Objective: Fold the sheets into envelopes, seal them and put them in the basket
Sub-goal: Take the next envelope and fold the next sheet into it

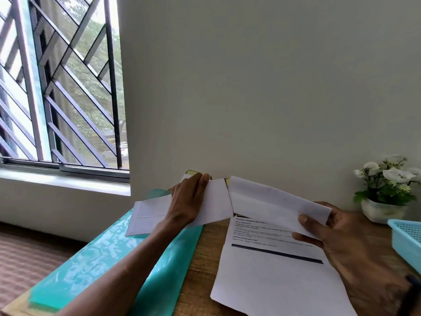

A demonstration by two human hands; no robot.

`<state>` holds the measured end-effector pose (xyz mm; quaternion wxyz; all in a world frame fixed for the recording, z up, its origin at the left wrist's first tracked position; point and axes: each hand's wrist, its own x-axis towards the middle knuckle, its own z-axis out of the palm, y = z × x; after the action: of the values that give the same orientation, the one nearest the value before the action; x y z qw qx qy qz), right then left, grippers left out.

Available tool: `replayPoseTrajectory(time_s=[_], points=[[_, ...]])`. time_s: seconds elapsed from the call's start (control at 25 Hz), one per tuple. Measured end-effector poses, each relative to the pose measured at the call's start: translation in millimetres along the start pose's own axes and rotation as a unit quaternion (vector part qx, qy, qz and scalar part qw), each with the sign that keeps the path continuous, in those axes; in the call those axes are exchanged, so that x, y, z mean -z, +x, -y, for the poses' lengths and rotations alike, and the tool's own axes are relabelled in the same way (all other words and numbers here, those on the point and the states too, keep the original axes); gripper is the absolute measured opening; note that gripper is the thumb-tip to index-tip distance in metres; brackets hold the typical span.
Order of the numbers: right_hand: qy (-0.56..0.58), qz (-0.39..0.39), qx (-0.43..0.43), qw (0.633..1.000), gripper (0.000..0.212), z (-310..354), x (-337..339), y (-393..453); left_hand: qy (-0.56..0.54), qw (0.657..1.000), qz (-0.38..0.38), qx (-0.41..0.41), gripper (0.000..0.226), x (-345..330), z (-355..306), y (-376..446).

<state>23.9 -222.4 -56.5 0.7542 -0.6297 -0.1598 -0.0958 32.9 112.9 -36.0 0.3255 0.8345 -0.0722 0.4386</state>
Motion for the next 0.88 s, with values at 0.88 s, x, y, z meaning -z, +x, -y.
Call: replayPoseTrajectory(time_s=[0.88], points=[[0.026,0.027,-0.045,0.998,0.034,-3,5,2,0.136,0.97,0.133,-0.15,0.072,13,-34,-14]])
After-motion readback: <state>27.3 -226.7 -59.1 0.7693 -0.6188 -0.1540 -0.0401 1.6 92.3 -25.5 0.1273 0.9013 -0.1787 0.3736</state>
